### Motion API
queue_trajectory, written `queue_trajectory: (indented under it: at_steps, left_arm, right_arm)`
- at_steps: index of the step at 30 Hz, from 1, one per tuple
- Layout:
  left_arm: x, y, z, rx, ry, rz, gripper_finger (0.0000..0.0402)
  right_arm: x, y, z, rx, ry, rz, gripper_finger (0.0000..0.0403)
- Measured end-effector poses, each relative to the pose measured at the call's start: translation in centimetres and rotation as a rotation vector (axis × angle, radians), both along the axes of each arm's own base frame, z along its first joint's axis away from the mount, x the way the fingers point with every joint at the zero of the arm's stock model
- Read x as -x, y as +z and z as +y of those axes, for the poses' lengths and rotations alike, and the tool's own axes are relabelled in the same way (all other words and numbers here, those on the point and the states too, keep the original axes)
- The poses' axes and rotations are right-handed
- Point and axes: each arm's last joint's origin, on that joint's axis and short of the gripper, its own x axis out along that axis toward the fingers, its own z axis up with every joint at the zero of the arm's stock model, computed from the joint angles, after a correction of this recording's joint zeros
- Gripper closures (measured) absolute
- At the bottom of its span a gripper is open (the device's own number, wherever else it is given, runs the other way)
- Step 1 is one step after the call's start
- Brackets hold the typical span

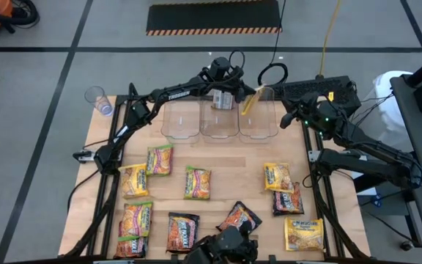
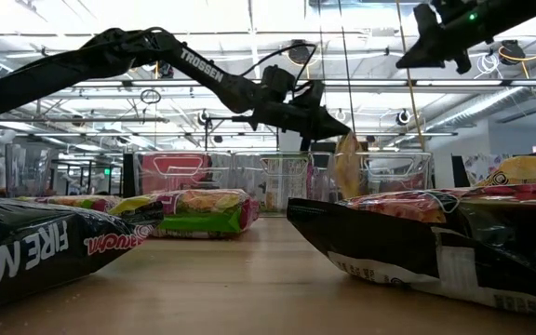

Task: Sort Maruchan noodles
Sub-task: Put the yellow noodle pack into the right transparent bin

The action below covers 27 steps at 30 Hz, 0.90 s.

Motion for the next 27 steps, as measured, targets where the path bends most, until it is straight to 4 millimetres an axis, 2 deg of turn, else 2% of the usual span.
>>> queue_trajectory:
  at_steps: [10,19,27]
  left_arm:
    - [0.0,0.0,-0.1,0.012,-0.012,-0.001,0.0402]
    - [-0.1,0.0,-0.3,0.039,-0.039,-0.003,0.0401]
    - [-0.5,0.0,-1.0,0.043,-0.076,-0.006,0.0401]
  right_arm:
    - [-0.3,-1.9,-0.6,-0.072,-0.013,0.186,0.0403]
    - [-0.9,-3.6,-3.1,-0.152,0.051,0.299,0.0403]
    - [-0.2,-4.8,-5.6,-0.181,0.062,0.388,0.0403]
